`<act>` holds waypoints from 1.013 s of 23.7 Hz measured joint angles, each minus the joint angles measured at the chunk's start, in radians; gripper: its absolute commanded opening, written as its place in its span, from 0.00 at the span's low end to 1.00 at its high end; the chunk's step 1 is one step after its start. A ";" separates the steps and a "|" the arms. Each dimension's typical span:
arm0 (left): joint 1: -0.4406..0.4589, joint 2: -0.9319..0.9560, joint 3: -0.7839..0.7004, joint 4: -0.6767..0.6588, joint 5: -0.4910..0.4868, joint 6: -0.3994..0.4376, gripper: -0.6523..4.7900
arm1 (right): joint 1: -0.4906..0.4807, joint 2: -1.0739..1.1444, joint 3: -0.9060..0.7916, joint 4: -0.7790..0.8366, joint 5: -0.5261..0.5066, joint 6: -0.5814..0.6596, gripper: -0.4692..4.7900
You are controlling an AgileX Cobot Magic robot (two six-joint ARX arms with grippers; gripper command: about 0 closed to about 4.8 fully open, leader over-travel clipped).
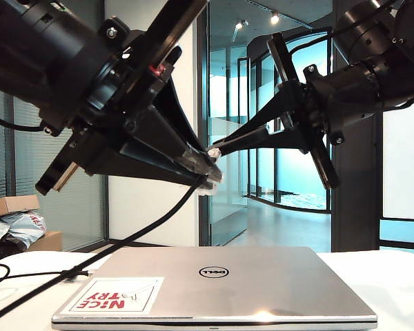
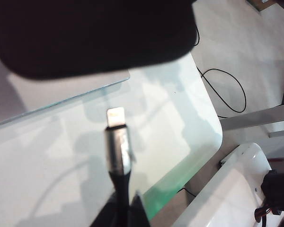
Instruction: Pick up the charging cable and the phone, plug the charging cable into the charging port on the phone, and finally place them back on the table.
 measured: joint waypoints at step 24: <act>0.000 0.000 0.000 0.000 0.000 0.000 0.11 | 0.044 0.000 0.000 0.002 -0.018 -0.034 0.08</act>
